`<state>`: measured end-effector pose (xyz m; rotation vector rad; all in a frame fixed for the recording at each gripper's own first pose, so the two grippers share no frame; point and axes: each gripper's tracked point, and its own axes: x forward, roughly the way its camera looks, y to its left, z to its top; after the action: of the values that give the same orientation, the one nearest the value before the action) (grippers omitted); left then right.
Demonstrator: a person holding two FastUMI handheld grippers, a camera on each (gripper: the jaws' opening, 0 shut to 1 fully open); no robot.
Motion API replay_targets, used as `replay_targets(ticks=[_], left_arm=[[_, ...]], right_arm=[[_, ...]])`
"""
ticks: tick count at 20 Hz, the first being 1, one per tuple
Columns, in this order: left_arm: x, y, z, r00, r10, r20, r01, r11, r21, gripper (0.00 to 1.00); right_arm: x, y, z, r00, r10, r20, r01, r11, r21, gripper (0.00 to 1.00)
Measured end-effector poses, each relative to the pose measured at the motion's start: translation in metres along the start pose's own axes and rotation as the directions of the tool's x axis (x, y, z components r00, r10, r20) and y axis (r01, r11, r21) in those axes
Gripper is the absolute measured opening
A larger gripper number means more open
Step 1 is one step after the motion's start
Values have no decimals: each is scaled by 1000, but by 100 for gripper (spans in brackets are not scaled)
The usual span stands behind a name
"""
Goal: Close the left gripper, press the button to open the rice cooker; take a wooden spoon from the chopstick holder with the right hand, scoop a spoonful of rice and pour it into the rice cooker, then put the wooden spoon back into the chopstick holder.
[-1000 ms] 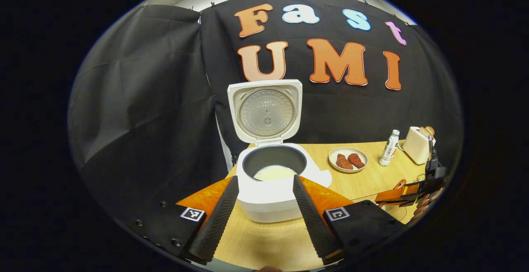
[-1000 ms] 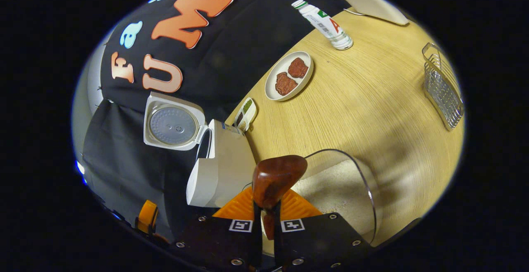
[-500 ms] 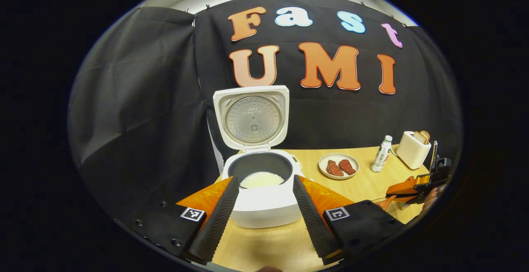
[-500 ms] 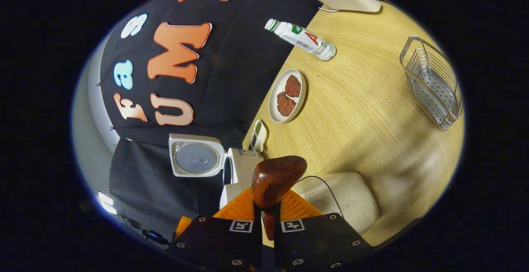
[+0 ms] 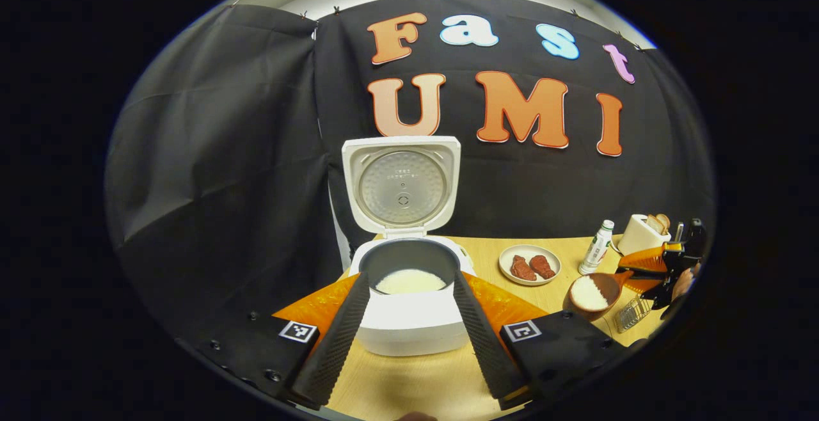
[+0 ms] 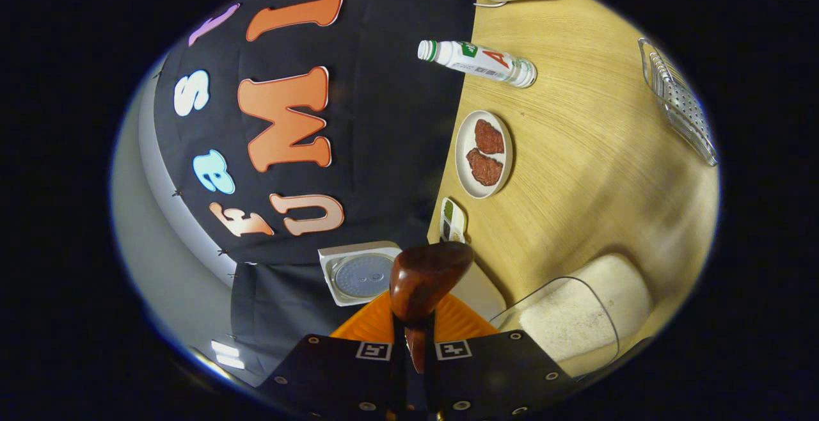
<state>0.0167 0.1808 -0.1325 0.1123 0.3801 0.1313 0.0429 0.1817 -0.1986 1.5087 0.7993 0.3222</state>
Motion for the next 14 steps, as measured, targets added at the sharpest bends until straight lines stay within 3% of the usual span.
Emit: replay_targets(ticks=[8, 14], left_arm=[[-2, 44, 1, 998, 53, 17, -52, 999, -7, 90], [-3, 87, -7, 995, 103, 9, -103, 994, -32, 90]], right_arm=[[77, 76, -42, 994, 95, -60, -95, 995, 10, 11], [148, 106, -73, 996, 56, -73, -61, 996, -64, 11]])
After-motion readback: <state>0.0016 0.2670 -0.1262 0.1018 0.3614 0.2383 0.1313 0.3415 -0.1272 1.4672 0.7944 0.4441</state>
